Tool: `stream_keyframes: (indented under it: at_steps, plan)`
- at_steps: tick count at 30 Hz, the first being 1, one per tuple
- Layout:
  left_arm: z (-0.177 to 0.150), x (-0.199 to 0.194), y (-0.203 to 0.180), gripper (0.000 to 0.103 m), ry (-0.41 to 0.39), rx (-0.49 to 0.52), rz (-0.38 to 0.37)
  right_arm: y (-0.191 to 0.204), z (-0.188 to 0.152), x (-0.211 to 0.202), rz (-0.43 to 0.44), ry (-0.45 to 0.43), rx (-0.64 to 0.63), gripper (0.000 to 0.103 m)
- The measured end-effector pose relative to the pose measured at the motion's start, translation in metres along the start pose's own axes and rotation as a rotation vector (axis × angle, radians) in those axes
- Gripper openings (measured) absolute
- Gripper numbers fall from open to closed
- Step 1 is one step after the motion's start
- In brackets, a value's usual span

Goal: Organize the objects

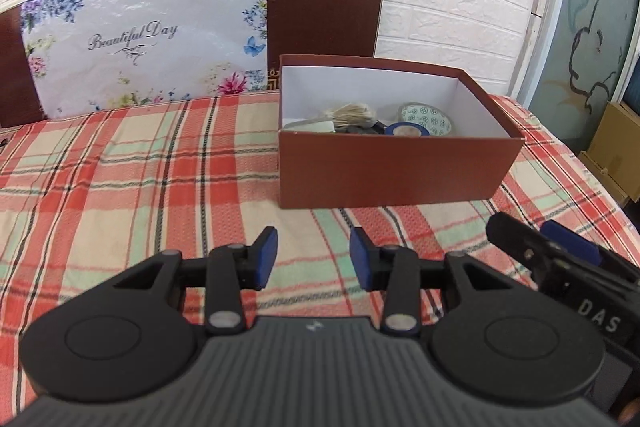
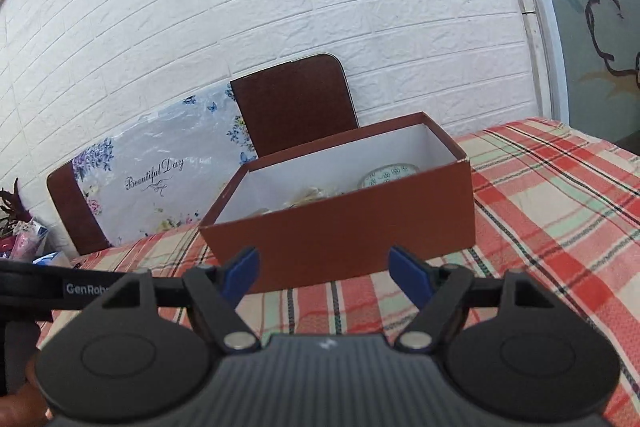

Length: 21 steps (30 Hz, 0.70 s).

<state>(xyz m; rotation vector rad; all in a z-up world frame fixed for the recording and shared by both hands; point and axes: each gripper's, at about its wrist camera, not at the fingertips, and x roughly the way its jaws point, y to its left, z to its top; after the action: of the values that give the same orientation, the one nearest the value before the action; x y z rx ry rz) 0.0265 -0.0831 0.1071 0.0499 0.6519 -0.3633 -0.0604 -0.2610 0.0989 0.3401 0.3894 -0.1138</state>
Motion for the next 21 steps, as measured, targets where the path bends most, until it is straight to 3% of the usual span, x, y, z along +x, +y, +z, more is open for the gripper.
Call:
stream_keyframes:
  at_steps: [8, 13, 21]
  plan:
    - [-0.025, -0.03, 0.003, 0.05, -0.019, 0.032, 0.033, 0.012, -0.014, -0.047, 0.0, 0.004, 0.039, 0.079]
    - [-0.035, -0.05, 0.004, 0.063, -0.06, 0.058, 0.056, 0.02, -0.015, -0.069, 0.008, -0.023, 0.042, 0.082]
    - [-0.037, -0.057, 0.001, 0.067, -0.08, 0.077, 0.062, 0.029, -0.014, -0.085, 0.025, -0.056, 0.008, 0.083]
